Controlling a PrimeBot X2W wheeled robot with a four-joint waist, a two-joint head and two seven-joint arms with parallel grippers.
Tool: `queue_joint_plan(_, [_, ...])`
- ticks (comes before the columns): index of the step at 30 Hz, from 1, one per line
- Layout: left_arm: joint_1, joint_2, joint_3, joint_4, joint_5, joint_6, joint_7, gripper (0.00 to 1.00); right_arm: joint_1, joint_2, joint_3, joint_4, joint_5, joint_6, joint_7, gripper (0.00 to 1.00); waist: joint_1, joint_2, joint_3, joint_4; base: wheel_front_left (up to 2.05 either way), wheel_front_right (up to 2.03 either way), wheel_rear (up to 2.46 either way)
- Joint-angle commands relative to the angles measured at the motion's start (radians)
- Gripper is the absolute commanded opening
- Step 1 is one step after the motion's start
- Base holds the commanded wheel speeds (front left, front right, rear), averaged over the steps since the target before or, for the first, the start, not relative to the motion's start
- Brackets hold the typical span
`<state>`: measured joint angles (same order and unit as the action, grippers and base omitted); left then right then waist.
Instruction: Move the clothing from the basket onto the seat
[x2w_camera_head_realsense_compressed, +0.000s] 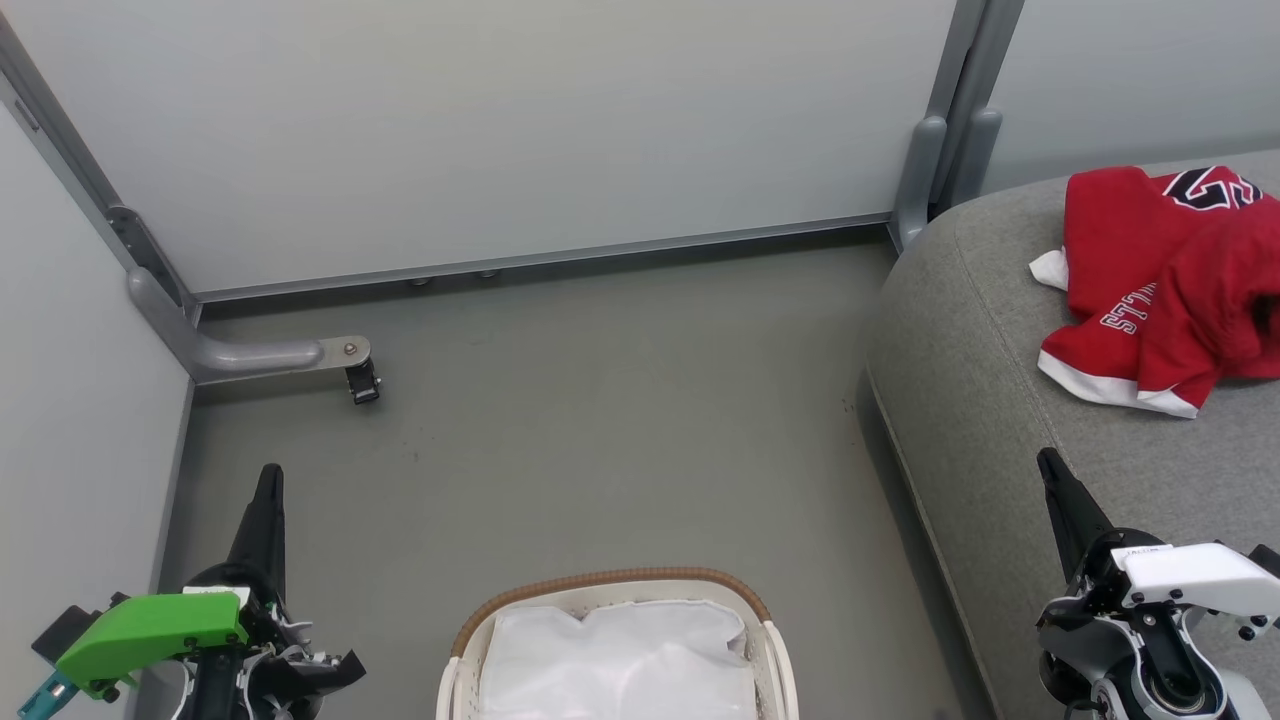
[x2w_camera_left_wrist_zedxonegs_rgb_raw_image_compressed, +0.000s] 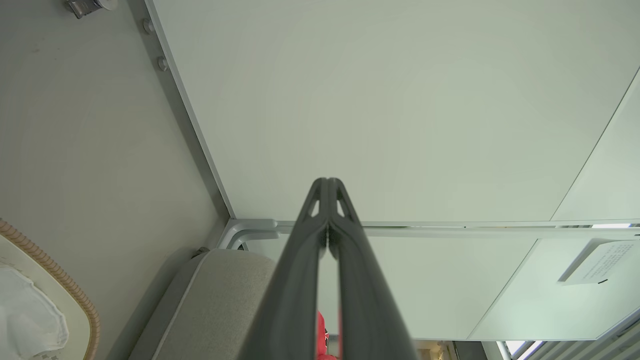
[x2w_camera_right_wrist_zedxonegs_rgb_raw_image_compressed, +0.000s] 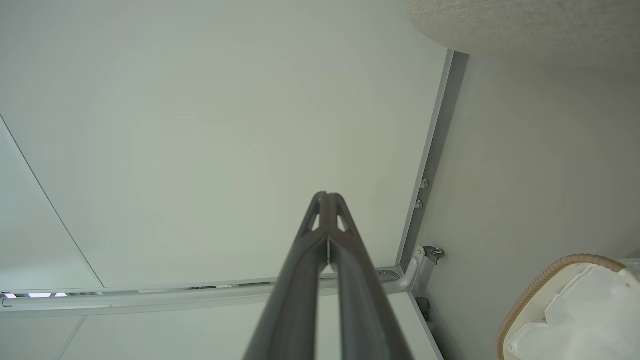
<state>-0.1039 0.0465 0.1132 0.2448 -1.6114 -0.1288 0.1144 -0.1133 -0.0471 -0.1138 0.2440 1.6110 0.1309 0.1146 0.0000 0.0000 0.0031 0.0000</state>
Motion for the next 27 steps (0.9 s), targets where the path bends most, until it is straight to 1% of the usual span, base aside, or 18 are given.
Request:
queue_joint_plan(1, [-0.01,0.007,0.002,-0.002,-0.003,-0.004,0.003,0.0,0.011,-0.006,-0.002,-0.003,0.004,0.0,0.003,0.0,0.0,0.0,0.0,0.0,0.0,0.0,0.0])
queue_joint_plan(27, [-0.01,0.007,0.002,-0.002,-0.003,-0.004,0.003,0.0,0.011,-0.006,-0.002,-0.003,0.004,0.0,0.003,0.0,0.0,0.0,0.0,0.0,0.0,0.0,0.0])
